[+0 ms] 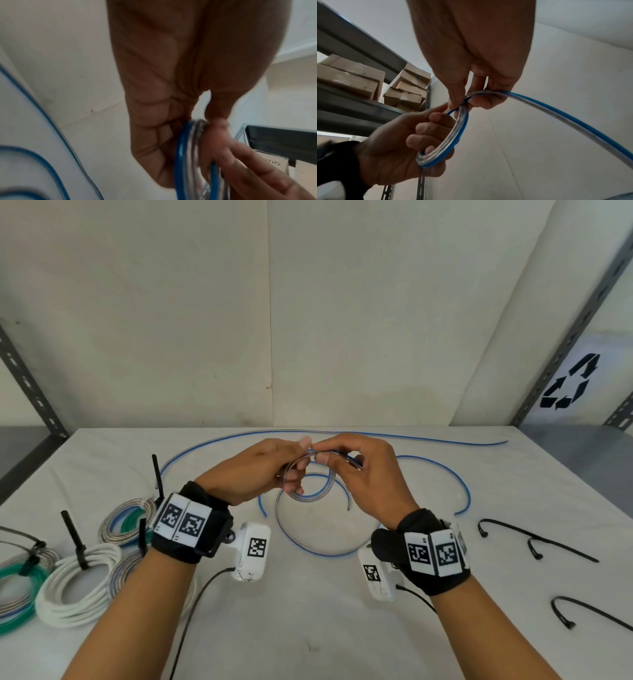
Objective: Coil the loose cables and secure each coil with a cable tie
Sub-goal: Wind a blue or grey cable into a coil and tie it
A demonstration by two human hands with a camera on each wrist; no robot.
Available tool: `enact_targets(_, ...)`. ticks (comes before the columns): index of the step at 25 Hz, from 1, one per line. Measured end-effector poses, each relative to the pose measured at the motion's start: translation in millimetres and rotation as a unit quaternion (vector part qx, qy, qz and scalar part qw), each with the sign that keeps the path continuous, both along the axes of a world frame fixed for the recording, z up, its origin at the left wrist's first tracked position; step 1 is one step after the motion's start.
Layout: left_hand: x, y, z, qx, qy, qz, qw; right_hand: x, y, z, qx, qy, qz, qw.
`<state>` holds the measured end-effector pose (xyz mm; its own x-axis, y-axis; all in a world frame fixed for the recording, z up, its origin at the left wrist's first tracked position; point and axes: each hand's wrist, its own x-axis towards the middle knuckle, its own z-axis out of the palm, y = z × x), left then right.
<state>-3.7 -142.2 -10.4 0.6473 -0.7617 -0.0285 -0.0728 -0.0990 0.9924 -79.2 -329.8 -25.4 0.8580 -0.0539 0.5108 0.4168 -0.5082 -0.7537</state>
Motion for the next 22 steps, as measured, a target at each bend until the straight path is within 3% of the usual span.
enact_targets(2, -5, -6, 2, -0.025, 0.044, 0.017, 0.999, -1, 4, 1, 0.018, -0.008, 0.001, 1.000)
enact_targets(6, -7, -14, 4, -0.098, 0.029, 0.084, 0.991, 0, 3, 1, 0.089, -0.029, -0.042, 0.995)
enact_targets(11, -3, -14, 8, -0.219, 0.087, 0.156, 0.959, 0, 9, 1, 0.202, -0.003, -0.047, 0.978)
enact_targets(17, -12, -27, 7, -0.324, 0.148, 0.163, 0.920, 0, 26, -1, 0.295, 0.000, -0.013, 0.955)
enact_targets(19, -10, -26, 6, -0.312, 0.144, 0.150, 0.927, -1, 23, 2, 0.305, -0.012, -0.022, 0.952)
enact_targets(22, -6, -20, 4, -0.172, 0.076, 0.123, 0.975, -1, 8, 2, 0.216, -0.015, -0.014, 0.976)
